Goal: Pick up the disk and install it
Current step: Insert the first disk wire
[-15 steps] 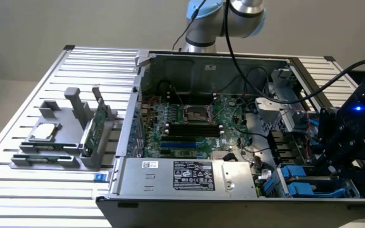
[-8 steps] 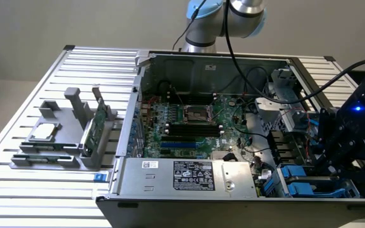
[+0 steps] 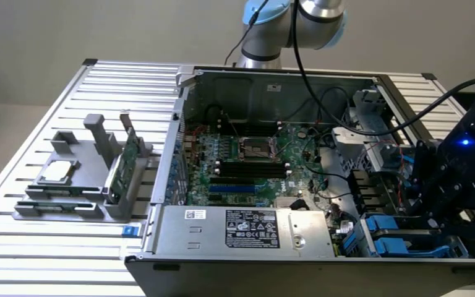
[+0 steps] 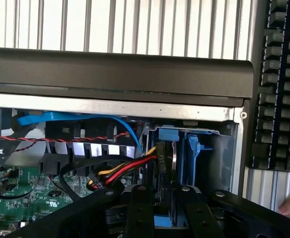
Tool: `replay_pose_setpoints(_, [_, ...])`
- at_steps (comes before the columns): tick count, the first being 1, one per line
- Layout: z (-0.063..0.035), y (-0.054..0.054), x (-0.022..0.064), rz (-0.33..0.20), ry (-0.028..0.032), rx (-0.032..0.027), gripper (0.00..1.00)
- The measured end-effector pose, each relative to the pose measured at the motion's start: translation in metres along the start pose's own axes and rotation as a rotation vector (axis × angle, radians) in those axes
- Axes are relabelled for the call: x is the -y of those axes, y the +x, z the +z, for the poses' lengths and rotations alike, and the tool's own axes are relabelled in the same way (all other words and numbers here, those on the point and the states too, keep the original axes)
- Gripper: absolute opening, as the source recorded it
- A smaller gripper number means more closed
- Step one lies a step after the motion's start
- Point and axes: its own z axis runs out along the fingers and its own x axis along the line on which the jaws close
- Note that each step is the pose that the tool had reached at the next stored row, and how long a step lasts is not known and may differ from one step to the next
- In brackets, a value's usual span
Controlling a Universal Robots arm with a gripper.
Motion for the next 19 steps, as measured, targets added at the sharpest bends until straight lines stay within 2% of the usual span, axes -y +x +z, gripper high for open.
replay_pose_setpoints(5, [-0.0030, 0.000, -0.0002, 0.002, 0.0004, 0.0004, 0.25])
replay_pose_setpoints(12, [-0.0122, 0.000, -0.0007, 0.003, 0.0003, 0.0003, 0.25])
replay_pose_setpoints(19, [-0.0131, -0.003, -0.0013, 0.003, 0.0004, 0.0004, 0.25])
